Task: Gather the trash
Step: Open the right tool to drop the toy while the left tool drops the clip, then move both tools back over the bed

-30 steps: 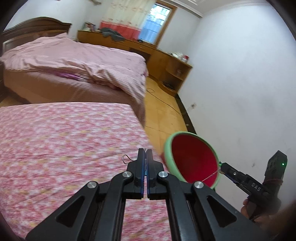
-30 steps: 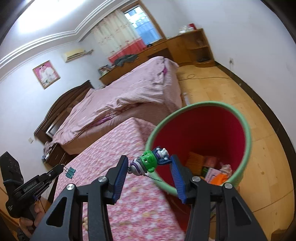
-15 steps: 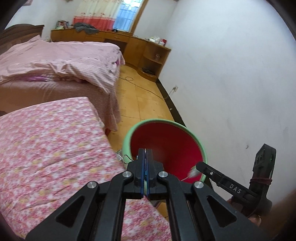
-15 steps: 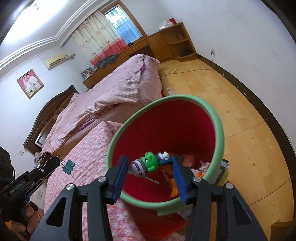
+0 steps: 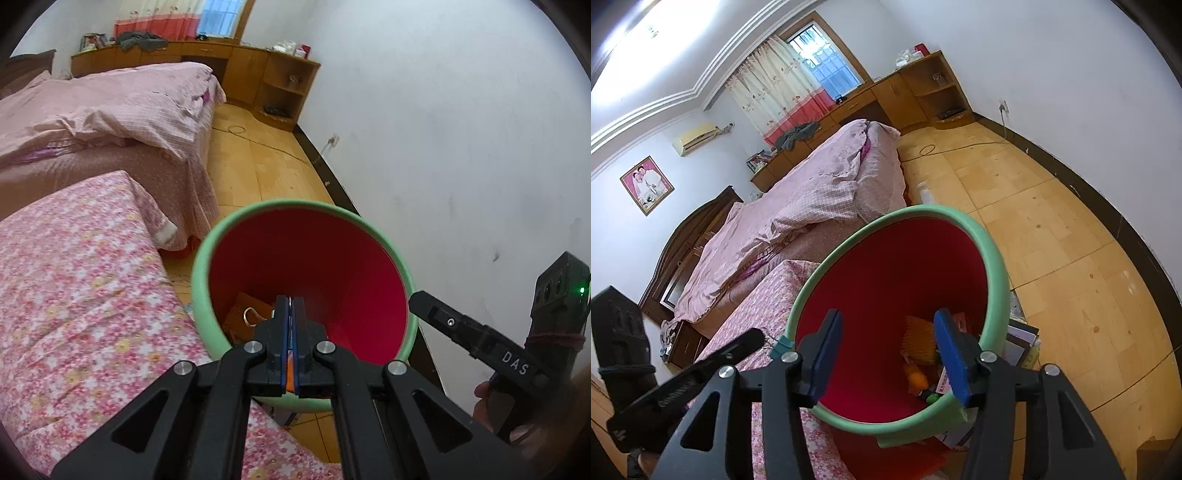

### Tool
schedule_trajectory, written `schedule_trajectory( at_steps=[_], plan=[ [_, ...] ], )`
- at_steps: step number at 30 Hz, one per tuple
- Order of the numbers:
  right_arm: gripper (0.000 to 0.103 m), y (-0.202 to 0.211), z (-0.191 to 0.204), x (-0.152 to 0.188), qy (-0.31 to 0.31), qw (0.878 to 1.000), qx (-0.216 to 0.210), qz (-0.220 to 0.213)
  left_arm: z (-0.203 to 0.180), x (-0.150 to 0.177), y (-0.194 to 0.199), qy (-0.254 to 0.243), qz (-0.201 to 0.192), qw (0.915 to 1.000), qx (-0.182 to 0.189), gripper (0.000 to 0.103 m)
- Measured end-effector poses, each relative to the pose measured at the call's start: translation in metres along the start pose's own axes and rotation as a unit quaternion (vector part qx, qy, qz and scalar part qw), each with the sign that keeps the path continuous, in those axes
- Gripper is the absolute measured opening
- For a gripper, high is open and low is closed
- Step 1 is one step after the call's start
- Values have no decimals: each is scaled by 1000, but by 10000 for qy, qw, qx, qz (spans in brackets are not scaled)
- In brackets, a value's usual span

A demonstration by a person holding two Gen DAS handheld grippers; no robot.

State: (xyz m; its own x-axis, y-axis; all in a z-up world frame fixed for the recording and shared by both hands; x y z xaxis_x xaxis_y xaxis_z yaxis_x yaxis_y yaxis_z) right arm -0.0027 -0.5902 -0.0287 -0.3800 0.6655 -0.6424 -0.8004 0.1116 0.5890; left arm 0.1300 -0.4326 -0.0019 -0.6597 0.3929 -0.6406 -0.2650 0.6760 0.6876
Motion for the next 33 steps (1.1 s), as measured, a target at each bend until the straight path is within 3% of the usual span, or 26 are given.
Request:
schedule_trajectory(
  at_steps=[4,6,9,24,33],
  plan=[
    [55,0,-2,2,-20,10000,1,30,-4,4,-4,-94,85,9999,-36,5],
    [56,0,-2,2,-20,10000,-11,35,-2,5,-5,-56,144,9998,-106,19],
    [58,0,-1,3,22,10000,-3,31,3,7,-1,36,108,9996,-239,27],
    [59,15,51,18,446,9983,-364,117,50,27,73,688,-132,9944,-786,29],
    [64,35,102,34,926,9939,-588,127,81,52,140,1036,-536,9848,-1290,29]
  ],
)
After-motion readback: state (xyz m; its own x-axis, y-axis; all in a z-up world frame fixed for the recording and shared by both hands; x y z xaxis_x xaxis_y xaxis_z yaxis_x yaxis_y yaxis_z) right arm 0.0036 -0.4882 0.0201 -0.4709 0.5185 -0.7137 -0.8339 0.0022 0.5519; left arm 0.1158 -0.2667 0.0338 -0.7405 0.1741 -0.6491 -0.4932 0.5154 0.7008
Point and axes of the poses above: each gripper's, at about its wrist camera, not at the fingertips, and y roughly against the way its jaws point, z to its left, x to its underside, the point moved 7 cm from there along -y, roughly the way its jaws point, and after that the axes turned 2 degrees about y, right-handed, at the moved point
